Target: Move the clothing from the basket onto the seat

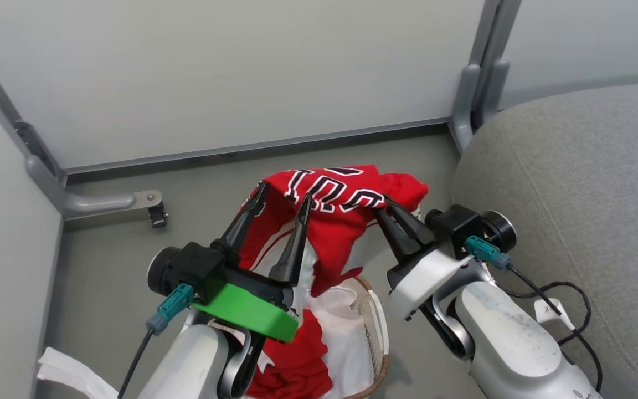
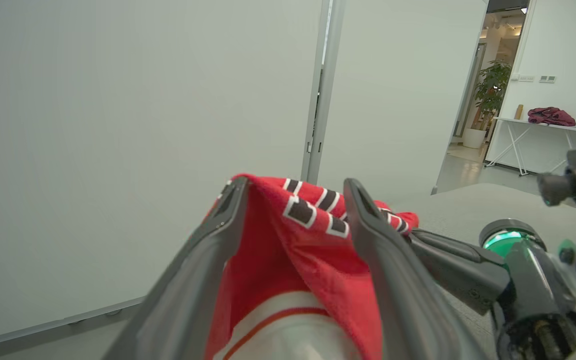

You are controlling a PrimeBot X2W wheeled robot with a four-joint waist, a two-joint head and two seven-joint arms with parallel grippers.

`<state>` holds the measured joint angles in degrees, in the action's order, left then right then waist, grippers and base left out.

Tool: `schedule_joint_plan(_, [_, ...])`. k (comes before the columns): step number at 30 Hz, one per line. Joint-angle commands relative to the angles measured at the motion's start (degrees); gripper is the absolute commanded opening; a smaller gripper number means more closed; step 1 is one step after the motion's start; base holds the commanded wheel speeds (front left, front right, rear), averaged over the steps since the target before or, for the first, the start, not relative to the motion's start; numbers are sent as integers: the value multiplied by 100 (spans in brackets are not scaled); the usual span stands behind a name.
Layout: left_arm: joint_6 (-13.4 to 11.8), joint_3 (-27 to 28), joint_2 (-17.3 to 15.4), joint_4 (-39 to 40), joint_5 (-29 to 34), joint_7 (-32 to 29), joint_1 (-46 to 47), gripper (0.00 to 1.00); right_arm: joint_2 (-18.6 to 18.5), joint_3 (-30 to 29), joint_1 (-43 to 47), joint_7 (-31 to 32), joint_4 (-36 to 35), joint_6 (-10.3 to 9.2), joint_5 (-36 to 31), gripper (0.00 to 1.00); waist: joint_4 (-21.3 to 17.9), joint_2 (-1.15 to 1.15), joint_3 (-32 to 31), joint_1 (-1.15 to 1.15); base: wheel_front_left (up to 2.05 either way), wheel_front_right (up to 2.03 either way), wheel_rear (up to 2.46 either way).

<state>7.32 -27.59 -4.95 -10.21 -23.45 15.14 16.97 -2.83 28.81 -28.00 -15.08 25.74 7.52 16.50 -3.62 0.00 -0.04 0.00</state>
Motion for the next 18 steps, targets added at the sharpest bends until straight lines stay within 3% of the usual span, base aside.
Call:
schedule_joint_plan(1, [24, 55, -39, -5, 77, 1, -90, 100, -22, -131, 143, -14, -89, -6, -59, 0, -453, 0, 59, 0, 0, 0, 0])
schedule_joint_plan(5, [24, 85, -24, 1, 128, 1, -168, 100, -22, -534, 338, -14, -335, -6, -181, 0, -1001, 0, 115, 0, 0, 0, 0])
schedule_joint_plan(14, [24, 189, 32, 74, 164, 0, -234, 100, -19, -833, 654, -14, -610, -6, -353, 0, -2427, 0, 319, 0, 0, 0, 0])
schedule_joint_plan(18, [24, -42, 70, 22, 123, 0, -74, 100, -20, -1159, 781, -14, -713, -6, -452, 0, -2694, 0, 481, 0, 0, 0, 0])
